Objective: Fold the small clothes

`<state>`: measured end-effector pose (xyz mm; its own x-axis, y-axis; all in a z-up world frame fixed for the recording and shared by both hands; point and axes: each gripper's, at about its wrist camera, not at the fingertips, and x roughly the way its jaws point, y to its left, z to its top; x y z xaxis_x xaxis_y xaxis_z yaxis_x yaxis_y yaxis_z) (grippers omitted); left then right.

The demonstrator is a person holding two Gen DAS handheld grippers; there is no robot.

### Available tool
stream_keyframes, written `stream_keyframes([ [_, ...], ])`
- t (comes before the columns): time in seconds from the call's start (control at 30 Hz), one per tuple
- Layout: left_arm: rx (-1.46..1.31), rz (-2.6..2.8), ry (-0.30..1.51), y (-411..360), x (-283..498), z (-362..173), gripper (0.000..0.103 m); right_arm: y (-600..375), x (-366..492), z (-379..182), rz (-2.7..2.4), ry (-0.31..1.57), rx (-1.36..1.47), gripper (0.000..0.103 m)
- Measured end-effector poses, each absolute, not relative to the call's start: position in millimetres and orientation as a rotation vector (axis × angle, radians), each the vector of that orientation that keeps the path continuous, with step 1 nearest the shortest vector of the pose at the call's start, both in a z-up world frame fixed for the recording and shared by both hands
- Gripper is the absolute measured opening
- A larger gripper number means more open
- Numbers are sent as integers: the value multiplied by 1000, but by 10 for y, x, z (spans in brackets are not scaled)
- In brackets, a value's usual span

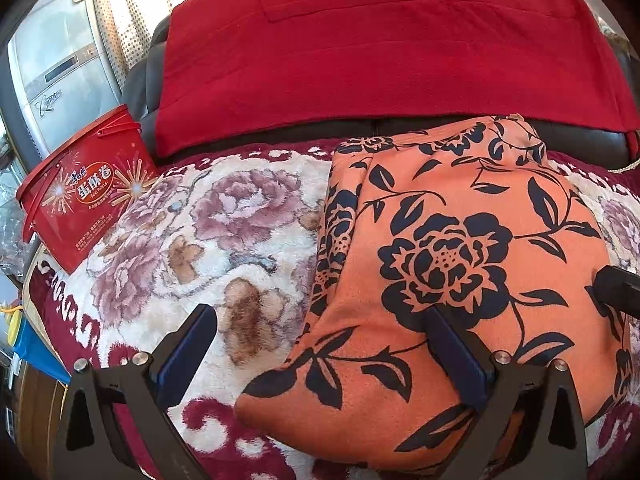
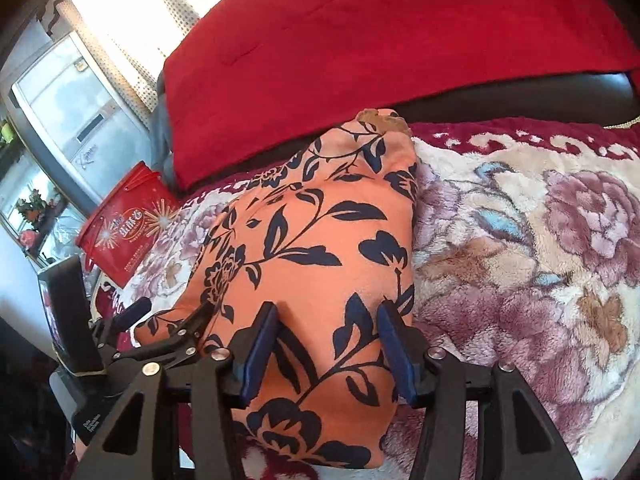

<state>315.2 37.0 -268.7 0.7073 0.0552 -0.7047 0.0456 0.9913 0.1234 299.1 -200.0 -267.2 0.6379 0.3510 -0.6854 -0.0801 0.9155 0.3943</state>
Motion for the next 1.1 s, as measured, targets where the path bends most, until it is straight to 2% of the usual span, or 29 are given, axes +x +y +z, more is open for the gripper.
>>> stream_keyframes([
  [0.33,130,6,789,382,3154,-2686,103,-2100,2968,-2648,276,834,390,56],
  [0.53,129,6,789,384,3159,-2687,103,-2185,2867,-2494,289,726,434,56],
  [0.7,128,6,790,380,3161,-2687,103,-2122,3021,-2720,273,856,434,56],
  [1.1,116,10,797,387,3169,-2679,103,-2301,2912,-2540,272,754,452,56],
])
